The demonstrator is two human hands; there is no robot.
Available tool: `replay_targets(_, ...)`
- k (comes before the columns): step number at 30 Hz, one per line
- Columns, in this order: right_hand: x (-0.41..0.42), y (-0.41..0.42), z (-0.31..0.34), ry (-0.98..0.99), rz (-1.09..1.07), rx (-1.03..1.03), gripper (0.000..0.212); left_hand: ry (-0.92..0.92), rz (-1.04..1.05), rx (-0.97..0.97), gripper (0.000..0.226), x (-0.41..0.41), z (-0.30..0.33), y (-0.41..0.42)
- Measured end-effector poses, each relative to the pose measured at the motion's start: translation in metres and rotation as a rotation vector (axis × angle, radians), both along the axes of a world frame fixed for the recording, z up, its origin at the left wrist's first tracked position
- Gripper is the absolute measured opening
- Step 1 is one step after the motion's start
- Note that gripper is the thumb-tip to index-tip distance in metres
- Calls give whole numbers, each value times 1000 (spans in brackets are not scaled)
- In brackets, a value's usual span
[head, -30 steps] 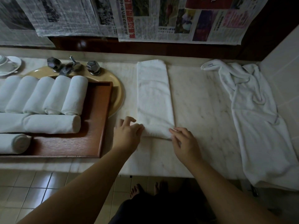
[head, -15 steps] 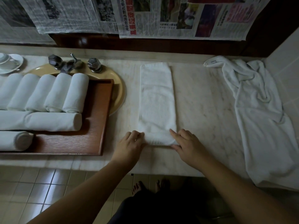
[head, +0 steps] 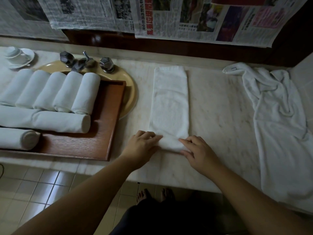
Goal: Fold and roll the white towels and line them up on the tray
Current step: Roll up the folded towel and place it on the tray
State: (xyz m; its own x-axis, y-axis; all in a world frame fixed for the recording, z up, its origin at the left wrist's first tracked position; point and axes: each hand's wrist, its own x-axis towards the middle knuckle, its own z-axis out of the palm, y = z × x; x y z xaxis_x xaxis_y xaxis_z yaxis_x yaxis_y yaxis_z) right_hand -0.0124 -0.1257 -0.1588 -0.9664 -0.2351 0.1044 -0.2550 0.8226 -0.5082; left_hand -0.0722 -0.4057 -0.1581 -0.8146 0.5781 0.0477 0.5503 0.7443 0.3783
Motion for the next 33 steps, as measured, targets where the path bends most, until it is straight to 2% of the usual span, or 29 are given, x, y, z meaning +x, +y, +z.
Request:
replay_targets(2, -7, -1, 6, -159, -106, -105, 40, -228, 125, 71, 44, -8, 9, 1)
replay_targets(4, -13, -4, 11, -283, -248, -239, 26, -438, 333, 230, 34, -13, 11, 5)
replay_targets(8, -22, -9, 10, -363, -430, -454, 11, -505, 555, 443, 23, -12, 1, 18)
replay_targets(13, -36, -8, 1, -305, -484, -411, 7, -447, 660, 477, 19, -18, 6, 29)
replay_targets(16, -49, -6, -6, -355, -503, -333, 19, -454, 708, 520, 21, -26, 11, 36)
replay_targets(17, -53, -7, -6, -359, -513, -303, 19, -417, 703, 461, 21, -27, 11, 37)
replay_targets(20, -52, -15, -3, -270, -530, -260, 9, -101, 528, 226, 26, -24, 6, 34)
replay_targets(23, -35, -17, -3, 27, -391, -129, 14, 167, 301, 173, 26, -17, 1, 19)
replay_targets(25, -18, -14, -9, 204, -292, -95, 22, 184, 124, 149, 35, -14, -4, 5)
replay_targets(28, 2, -9, -19, 313, -214, -92, 29, 133, 11, 139, 48, -11, -13, -10)
replay_targets(30, 12, -5, -23, 320, -173, -52, 36, 110, -3, 156, 45, -8, -16, -17)
replay_targets(33, 24, 2, -23, 221, -143, -93, 39, 22, 5, 163, 43, 0, -16, -21)
